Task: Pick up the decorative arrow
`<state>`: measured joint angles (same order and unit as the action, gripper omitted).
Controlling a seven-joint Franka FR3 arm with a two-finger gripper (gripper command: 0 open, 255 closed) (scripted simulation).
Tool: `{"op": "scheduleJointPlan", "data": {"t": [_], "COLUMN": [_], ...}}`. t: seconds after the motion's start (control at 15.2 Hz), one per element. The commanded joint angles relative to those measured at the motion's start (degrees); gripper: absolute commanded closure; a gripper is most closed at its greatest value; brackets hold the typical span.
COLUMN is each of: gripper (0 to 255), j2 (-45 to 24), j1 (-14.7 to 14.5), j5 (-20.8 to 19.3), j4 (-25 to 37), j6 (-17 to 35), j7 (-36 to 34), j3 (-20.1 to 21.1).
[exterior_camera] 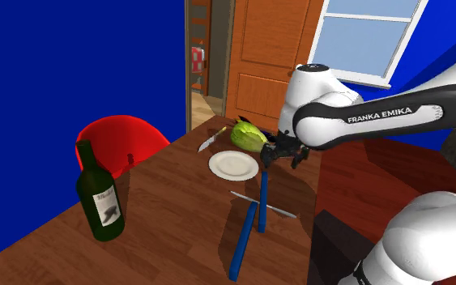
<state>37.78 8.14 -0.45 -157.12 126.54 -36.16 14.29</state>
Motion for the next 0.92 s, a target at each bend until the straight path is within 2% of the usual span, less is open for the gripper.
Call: {"op": "scheduleJointPlan", "data": {"t": [0.0, 0.2, 0.4, 0.86], "gripper": [0, 0, 0, 0], "j2": [-3.76, -10.49, -18.29, -24.39], "j1": [1.73, 5.39, 10.88, 14.7], "j5": [-0.35, -2.4, -7.23, -13.34], "j4": [-1.02, -1.53, -0.77, -1.92], "j6": [4.89, 11.79, 18.04, 24.59], "j7": [-6.16, -15.82, -27.26, -32.8], "j3": [3.07, 8.07, 13.87, 16.84]}}
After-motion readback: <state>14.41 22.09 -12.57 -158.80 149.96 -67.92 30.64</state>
